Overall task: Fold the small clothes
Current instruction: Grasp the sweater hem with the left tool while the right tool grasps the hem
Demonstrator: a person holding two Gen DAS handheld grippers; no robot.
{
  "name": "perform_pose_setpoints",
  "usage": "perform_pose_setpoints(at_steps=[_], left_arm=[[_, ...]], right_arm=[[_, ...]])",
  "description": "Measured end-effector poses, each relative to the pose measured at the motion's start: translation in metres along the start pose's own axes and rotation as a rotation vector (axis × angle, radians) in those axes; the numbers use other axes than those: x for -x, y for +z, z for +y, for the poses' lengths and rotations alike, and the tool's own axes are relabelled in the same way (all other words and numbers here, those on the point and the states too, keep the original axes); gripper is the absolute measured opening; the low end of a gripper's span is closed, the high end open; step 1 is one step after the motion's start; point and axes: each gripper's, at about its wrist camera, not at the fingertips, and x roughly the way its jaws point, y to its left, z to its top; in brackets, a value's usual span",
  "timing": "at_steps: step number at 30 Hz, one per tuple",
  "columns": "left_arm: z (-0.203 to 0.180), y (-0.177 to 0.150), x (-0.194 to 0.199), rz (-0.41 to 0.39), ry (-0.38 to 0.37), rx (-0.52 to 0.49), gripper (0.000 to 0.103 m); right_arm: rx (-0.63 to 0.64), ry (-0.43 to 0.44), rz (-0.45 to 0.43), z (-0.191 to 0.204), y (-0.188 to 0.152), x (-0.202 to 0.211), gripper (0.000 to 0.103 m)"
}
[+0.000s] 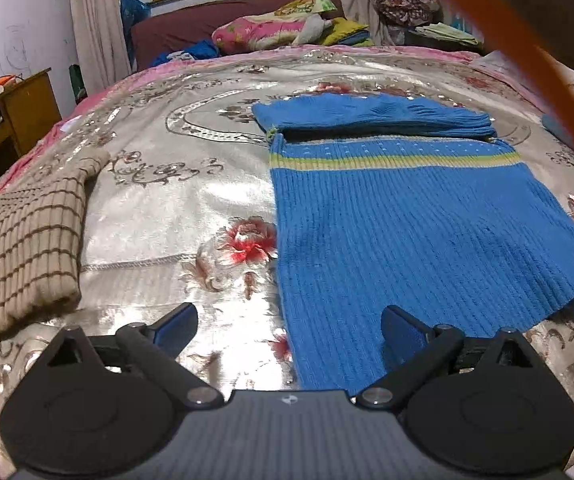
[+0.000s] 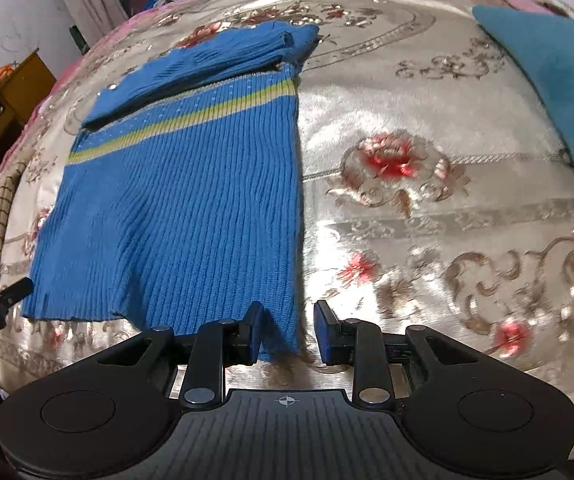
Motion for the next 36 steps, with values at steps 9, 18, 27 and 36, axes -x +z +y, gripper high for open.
perform_pose_setpoints(at_steps=[9, 18, 27, 36], left_arm=[[-0.006, 0.009, -0.009, 0.047, -0.075, -0.013, 0.053], [0.000, 0.001, -0.012, 0.101, -0.089, 0.058, 0.048], [0.001, 0.007, -0.022, 0.109, -0.116, 0.042, 0.059], [0.009, 0.008, -0.022, 0.102, -0.182, 0.091, 0.052]], right_arm=[[-0.052, 0.042, -0.039, -0.009, -0.002, 0.003, 0.029], [-0.093, 0.072, -0.060, -0.023, -0.009, 0.005, 0.028], [-0.161, 0.140, -0.050, -0.030, -0.008, 0.000, 0.034], [-0.157, 0.225, -0.037, -0.022, 0.000, -0.011, 0.034]])
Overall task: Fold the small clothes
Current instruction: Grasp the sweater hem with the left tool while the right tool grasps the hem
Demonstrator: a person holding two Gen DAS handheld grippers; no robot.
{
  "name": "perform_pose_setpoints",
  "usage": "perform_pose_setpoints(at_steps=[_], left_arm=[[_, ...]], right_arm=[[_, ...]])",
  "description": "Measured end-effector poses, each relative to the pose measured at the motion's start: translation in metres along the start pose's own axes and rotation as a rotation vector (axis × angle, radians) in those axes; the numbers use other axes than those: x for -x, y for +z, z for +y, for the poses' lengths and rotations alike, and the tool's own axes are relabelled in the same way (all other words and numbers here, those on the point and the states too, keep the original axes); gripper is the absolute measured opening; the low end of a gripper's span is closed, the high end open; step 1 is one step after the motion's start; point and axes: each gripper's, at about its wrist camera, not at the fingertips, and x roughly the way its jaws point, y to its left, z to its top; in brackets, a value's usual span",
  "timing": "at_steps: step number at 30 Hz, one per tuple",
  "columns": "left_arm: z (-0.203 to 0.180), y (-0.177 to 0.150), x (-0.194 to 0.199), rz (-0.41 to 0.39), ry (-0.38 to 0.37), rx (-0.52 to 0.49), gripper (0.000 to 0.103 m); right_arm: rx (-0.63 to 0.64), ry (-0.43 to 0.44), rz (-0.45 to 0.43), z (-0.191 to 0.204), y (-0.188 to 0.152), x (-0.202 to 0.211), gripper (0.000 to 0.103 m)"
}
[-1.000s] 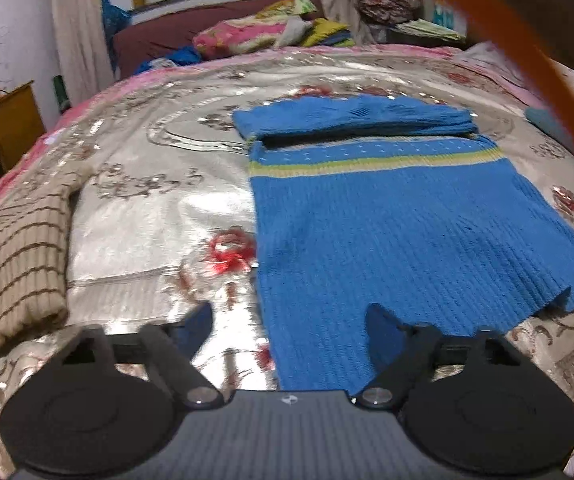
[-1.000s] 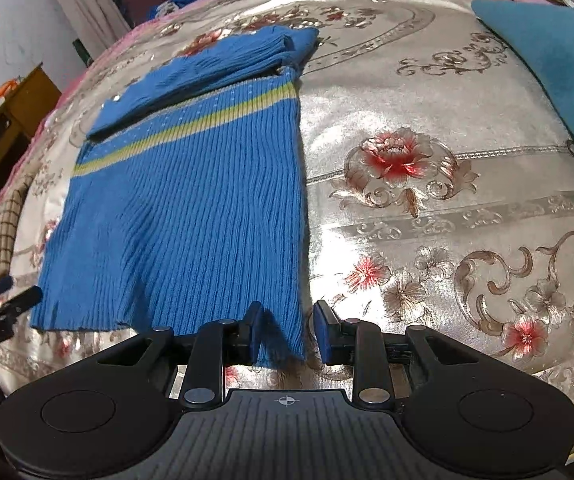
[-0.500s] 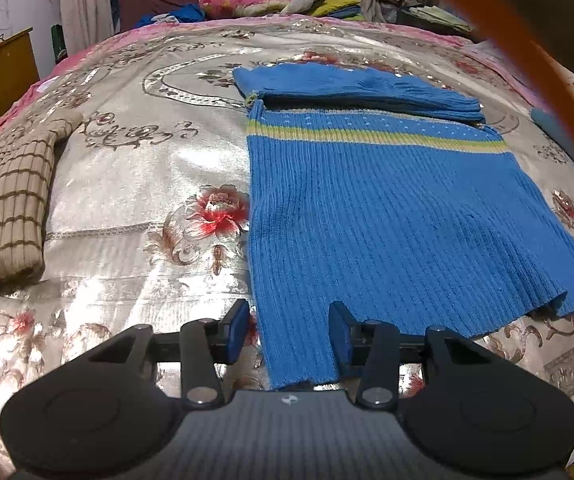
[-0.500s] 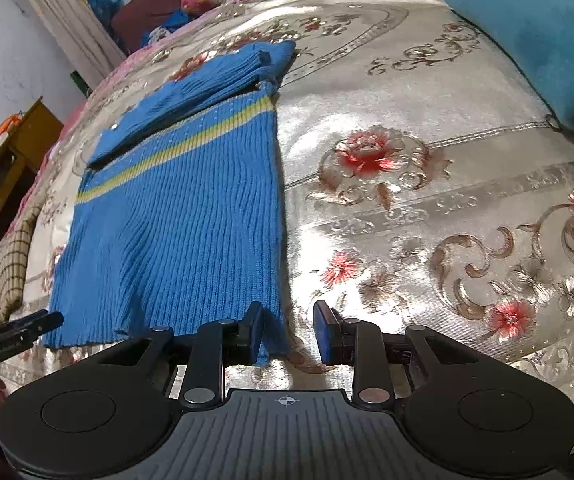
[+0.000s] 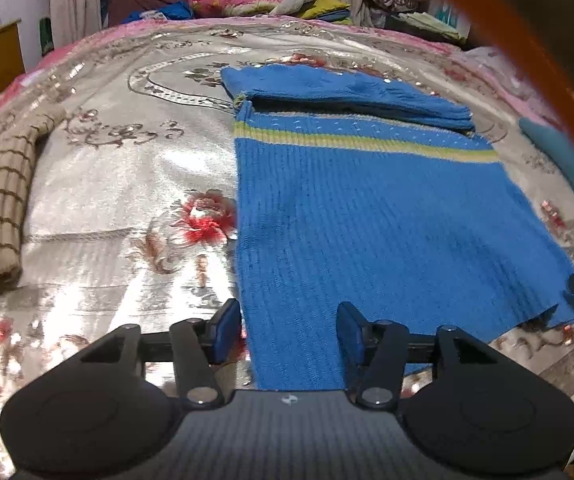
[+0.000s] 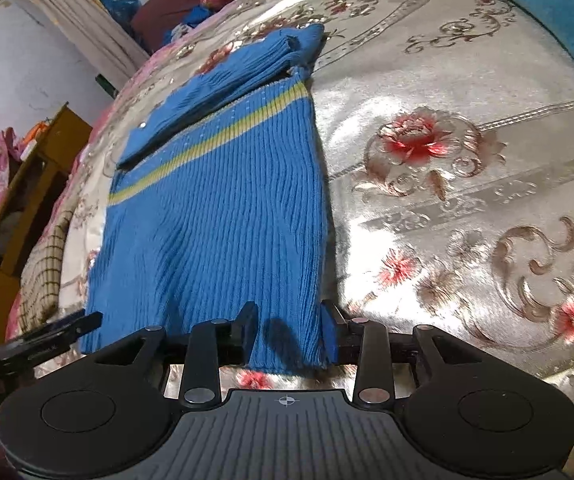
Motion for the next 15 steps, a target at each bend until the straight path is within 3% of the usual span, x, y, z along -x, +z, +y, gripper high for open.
perform_pose_setpoints(at_steps=[3, 11, 15], left_arm=[[0.003, 0.003, -0.002, 0.020, -0.048, 0.026, 0.049], [0.004, 0.010, -0.014, 0.031, -0.080, 0.010, 0.051], [0.003, 0.012, -0.015, 0.033, -0.080, -0.004, 0.051]], right_arm=[[-0.058, 0.044, -0.004, -0.007, 0.002, 0.000, 0.034], [-0.083, 0.090, -0.008, -0.013, 0.004, -0.007, 0.034], [-0.085, 0.099, 0.004, -0.011, 0.010, -0.014, 0.024]])
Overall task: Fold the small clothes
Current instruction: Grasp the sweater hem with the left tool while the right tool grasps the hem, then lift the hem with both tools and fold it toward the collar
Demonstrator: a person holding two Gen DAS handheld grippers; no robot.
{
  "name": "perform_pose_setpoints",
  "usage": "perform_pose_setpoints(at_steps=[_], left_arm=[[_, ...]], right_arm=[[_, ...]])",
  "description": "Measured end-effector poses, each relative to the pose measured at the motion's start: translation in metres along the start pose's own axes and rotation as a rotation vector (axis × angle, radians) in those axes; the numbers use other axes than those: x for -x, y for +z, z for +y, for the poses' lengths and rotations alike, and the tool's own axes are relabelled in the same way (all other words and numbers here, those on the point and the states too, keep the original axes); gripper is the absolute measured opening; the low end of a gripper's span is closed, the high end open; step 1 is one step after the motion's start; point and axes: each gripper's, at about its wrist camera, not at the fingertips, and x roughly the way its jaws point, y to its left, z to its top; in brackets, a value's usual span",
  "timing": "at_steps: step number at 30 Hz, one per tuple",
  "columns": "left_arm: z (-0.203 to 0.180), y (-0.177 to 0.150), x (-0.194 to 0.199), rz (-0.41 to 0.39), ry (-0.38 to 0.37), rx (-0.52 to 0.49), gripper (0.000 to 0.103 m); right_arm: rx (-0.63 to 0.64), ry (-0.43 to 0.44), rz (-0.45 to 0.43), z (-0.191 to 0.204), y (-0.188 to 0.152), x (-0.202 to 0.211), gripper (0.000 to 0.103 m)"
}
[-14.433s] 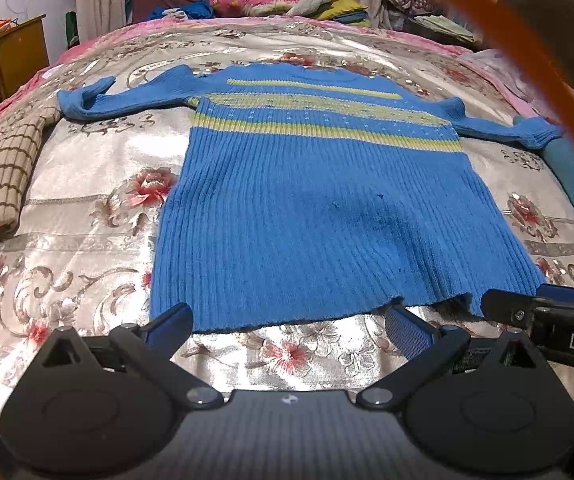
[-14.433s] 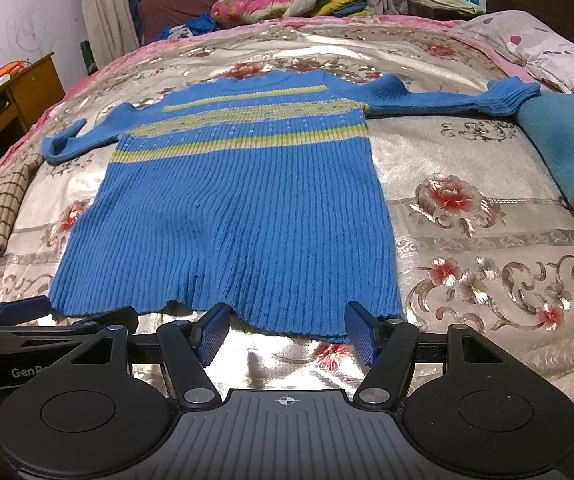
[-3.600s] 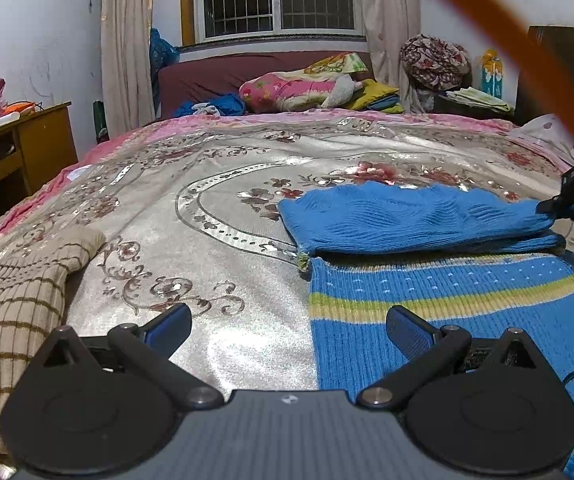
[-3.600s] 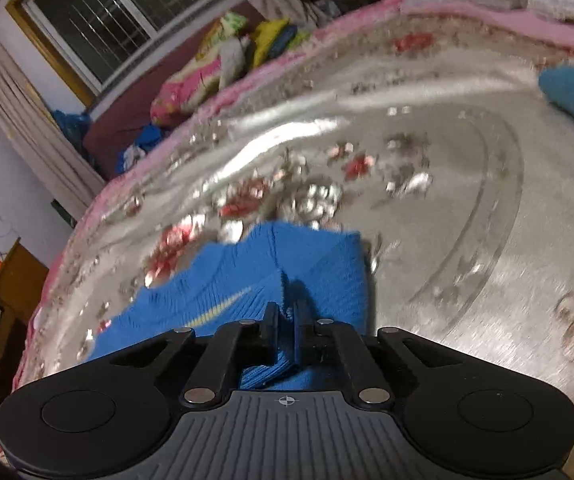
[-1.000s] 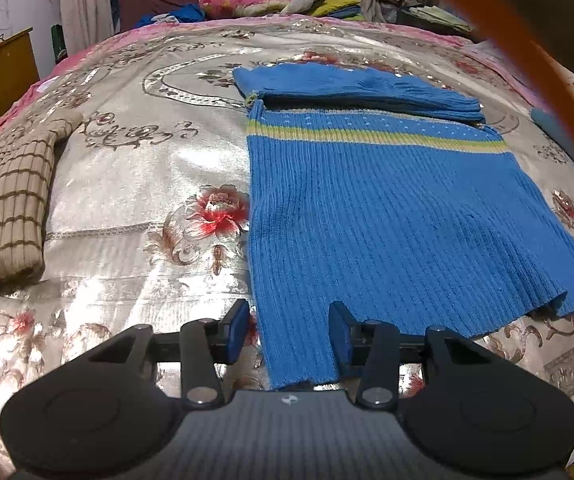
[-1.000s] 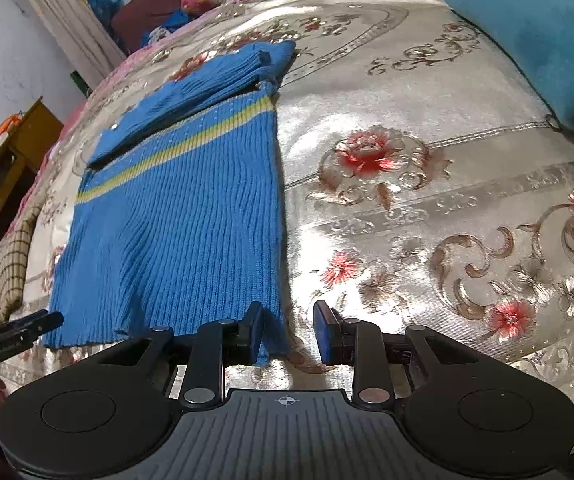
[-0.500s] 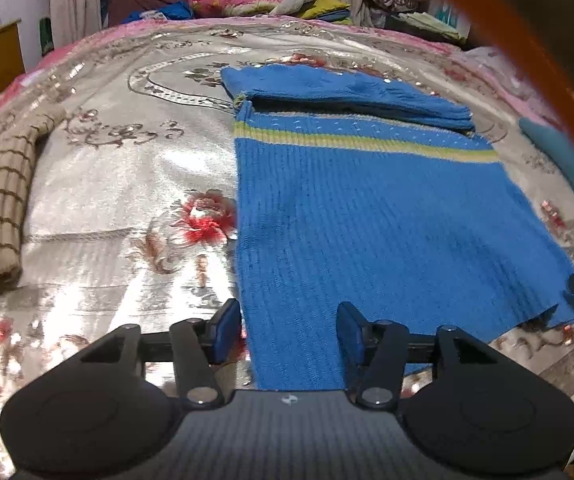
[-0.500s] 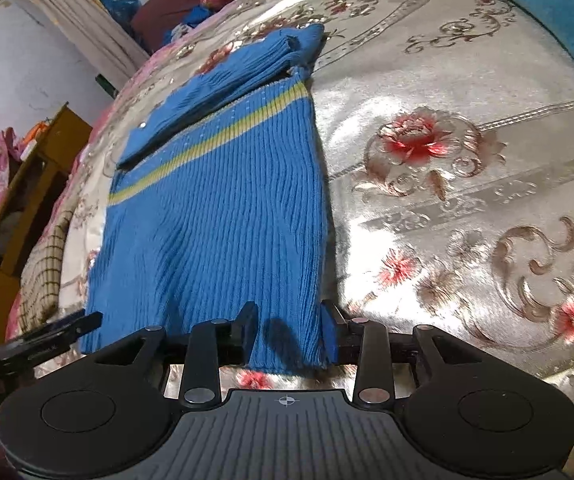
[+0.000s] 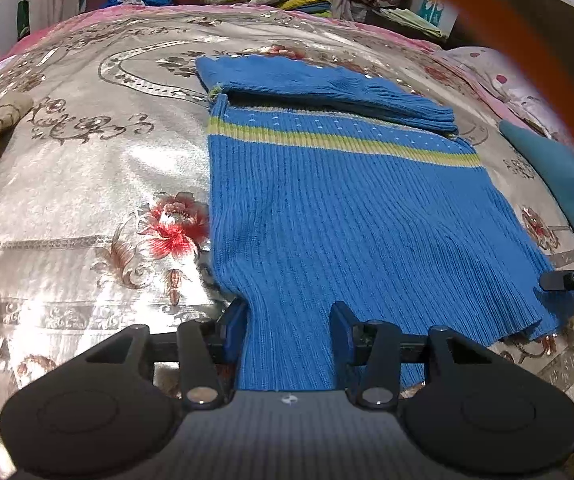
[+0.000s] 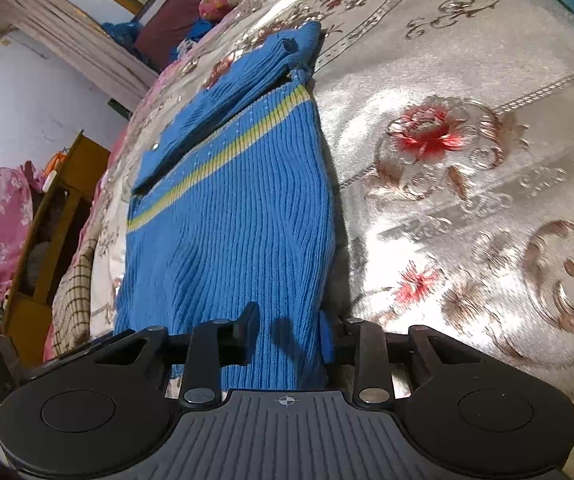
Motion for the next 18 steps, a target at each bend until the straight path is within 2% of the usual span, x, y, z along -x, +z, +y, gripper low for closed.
perform_pose_setpoints(at_steps=[2, 3, 4, 6, 12, 18], left_arm=[[0.000, 0.001, 0.001, -0.002, -0.002, -0.001, 0.046], [0.000, 0.002, 0.002, -0.001, -0.009, -0.001, 0.039], [0.001, 0.002, 0.002, 0.001, -0.017, 0.003, 0.030], [0.002, 0.004, 0.004, -0.002, -0.029, 0.008, 0.018], [0.011, 0.025, 0.020, -0.064, -0.104, 0.061, 0.017], [0.027, 0.064, 0.034, -0.175, -0.203, 0.171, 0.016]], right_arm=[[-0.006, 0.006, 0.015, 0.002, 0.002, -0.002, 0.014], [-0.014, 0.012, 0.020, 0.001, 0.002, -0.002, 0.009], [-0.022, 0.017, 0.020, 0.000, 0.001, -0.003, 0.009], [-0.042, 0.033, 0.011, 0.000, 0.000, -0.001, 0.008], [-0.121, 0.179, -0.062, 0.006, 0.009, 0.011, 0.007], [-0.181, 0.313, -0.143, 0.018, 0.042, 0.017, 0.007]])
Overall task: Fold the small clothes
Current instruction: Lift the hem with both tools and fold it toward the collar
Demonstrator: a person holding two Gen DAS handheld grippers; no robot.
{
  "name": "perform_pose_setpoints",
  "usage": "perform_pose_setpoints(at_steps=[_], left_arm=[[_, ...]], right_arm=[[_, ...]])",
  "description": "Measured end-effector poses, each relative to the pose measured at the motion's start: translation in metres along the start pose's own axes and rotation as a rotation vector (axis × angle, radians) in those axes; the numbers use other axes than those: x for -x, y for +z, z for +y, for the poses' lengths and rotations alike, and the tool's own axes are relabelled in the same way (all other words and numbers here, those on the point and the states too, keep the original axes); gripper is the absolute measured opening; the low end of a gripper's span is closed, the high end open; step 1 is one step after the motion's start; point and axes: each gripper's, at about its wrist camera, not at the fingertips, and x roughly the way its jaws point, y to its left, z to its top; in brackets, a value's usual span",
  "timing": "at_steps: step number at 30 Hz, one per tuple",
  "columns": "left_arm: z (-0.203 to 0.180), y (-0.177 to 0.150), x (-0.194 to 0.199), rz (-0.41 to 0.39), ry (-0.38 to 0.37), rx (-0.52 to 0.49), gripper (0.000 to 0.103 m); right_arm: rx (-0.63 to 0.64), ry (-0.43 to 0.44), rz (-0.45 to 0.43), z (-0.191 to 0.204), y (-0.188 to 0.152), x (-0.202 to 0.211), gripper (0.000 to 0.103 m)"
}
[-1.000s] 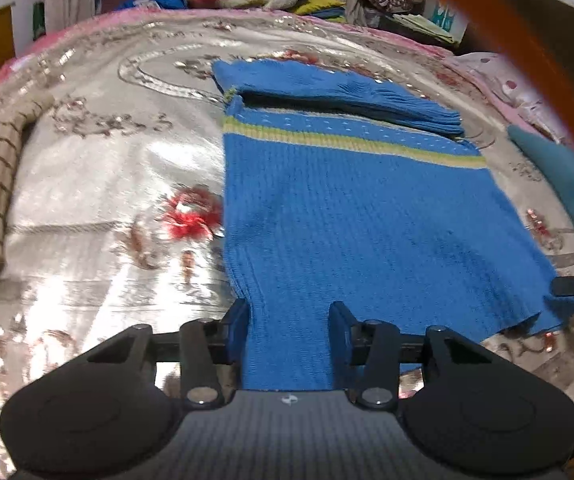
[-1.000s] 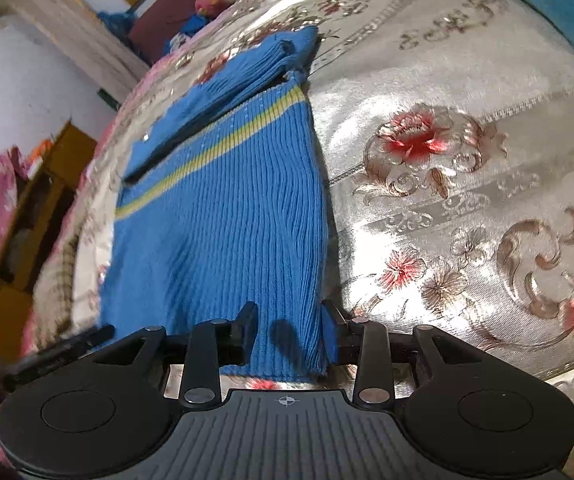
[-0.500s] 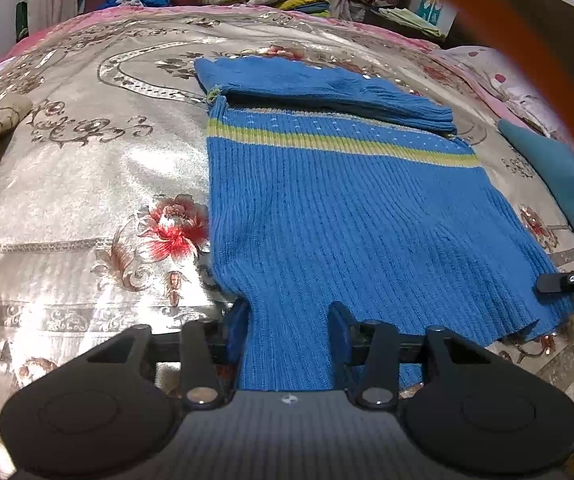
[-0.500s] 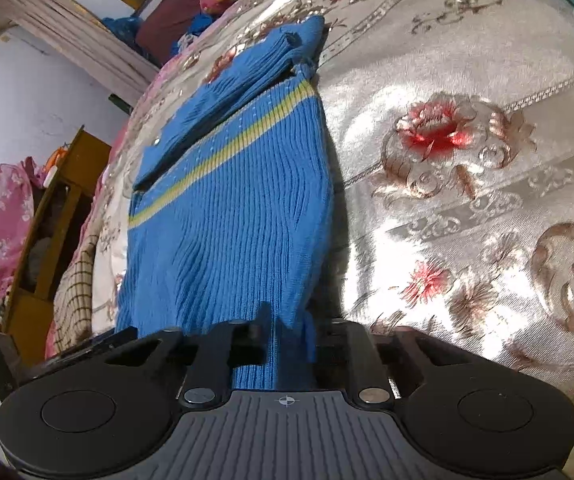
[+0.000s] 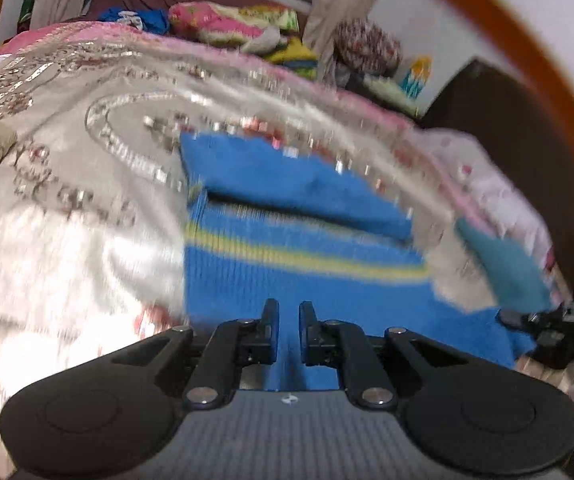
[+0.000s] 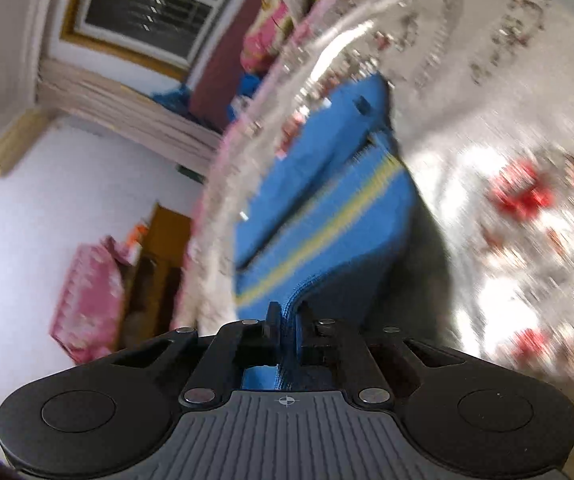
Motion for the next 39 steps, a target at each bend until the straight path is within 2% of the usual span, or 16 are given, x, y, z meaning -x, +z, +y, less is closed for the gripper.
perform_pose_setpoints(at_steps=[4, 6, 8, 11, 16, 21, 24, 25, 36, 39], left_arm=[[0.008, 0.037, -0.006, -0.065, -0.053, 0.049, 0.016], [0.009, 0.050, -0.011, -0.078, -0.025, 0.026, 0.016], [0.011, 0.052, -0.013, -0.053, 0.004, -0.003, 0.016], [0.016, 0.037, -0.010, -0.002, 0.053, -0.029, 0.017], [0.025, -0.003, -0.010, 0.128, 0.131, -0.031, 0.019], [0.026, -0.038, -0.006, 0.212, 0.126, -0.013, 0.023], [0.024, -0.052, -0.007, 0.228, 0.123, -0.025, 0.035], [0.024, -0.055, -0.009, 0.232, 0.128, -0.031, 0.036], [0.038, -0.066, 0.000, 0.209, 0.044, 0.025, 0.040], [0.041, -0.069, 0.000, 0.223, 0.016, 0.040, 0.044]], right_arm=[[-0.020, 0.049, -0.064, 0.008, 0.031, -0.010, 0.007], [-0.023, 0.045, -0.095, 0.010, 0.048, -0.018, 0.007], [-0.032, 0.041, -0.101, 0.012, 0.060, -0.024, 0.007], [-0.001, 0.023, -0.079, 0.015, 0.061, -0.031, 0.007], [-0.028, -0.011, -0.041, 0.000, 0.041, -0.033, 0.007], [-0.045, -0.030, -0.038, -0.012, 0.027, -0.018, 0.007], [-0.050, -0.043, -0.037, -0.015, 0.021, -0.011, 0.007], [-0.052, -0.045, -0.038, -0.016, 0.019, -0.009, 0.007], [-0.070, -0.060, -0.037, -0.023, 0.008, 0.001, 0.007], [-0.087, -0.054, -0.044, -0.026, 0.009, 0.004, 0.007]])
